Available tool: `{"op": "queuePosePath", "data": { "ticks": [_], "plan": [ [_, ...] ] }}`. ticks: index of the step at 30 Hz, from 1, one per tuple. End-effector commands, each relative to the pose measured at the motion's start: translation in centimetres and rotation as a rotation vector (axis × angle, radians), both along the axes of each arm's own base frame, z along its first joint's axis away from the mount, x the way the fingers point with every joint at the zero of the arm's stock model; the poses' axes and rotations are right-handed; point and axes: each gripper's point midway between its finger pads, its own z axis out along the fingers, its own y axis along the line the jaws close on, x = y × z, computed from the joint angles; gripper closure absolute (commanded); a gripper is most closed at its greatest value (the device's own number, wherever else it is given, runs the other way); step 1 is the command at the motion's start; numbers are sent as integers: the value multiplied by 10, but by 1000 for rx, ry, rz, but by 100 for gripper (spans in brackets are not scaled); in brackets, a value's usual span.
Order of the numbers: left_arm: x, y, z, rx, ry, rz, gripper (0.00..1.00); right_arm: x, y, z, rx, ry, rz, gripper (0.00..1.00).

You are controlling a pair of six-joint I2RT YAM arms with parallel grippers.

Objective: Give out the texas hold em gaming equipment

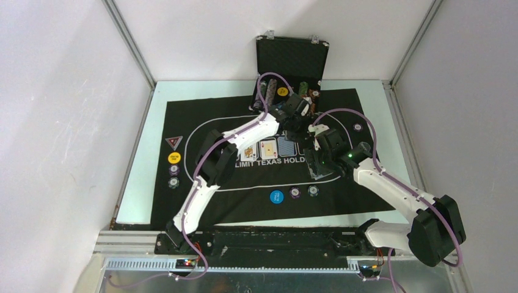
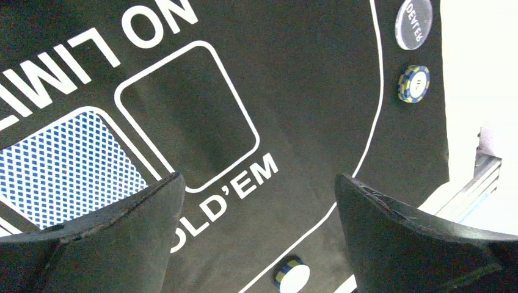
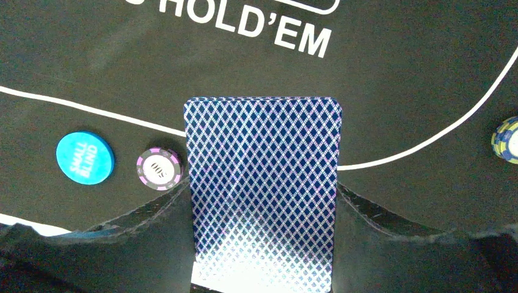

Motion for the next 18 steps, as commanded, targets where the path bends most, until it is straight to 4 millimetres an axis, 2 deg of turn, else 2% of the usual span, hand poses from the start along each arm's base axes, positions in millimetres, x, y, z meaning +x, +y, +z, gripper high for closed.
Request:
{"op": "queuePosePath", "data": {
  "ticks": [1,5,6,7,8,9,10,11,12,13,14,15,16,17,18],
  "plan": [
    [8,1,69,-83,-122,-15,0,8,6,7,33,-41,-3,100],
    [22,35,71,-83,-125,59,0,7,7,8,34,-41,6,100],
    [28,47,79,-94,-134,83,0,7,8,8,34,-41,10,100],
    [28,57,72,-86,-128,96,0,6,9,7,31,-41,17,100],
    [34,72,85,-93,-154,122,0,6,10,7,30,-40,23,100],
    [31,82,75,-75,-145,134,0,6,10,6,27,-39,29,100],
    [35,99,91,-86,-179,160,0,5,12,6,27,-38,36,100],
    [28,108,77,-74,-165,160,0,5,13,6,27,-39,45,100],
    [24,117,94,-110,-188,154,0,4,15,6,33,-37,57,100],
    [15,123,79,-117,-170,143,0,3,18,7,34,-40,75,100],
    [6,127,96,-178,-177,112,0,2,21,7,46,-39,93,100],
    [-5,131,81,-198,-161,94,0,0,25,8,47,-40,119,100],
    [-15,128,103,-288,-193,37,0,-3,31,8,60,-39,147,100],
    [-32,132,87,-298,-153,14,0,-3,33,9,58,-43,165,100],
    [-44,127,105,-378,-170,-39,0,-8,41,9,80,-32,203,100]
  ]
}}
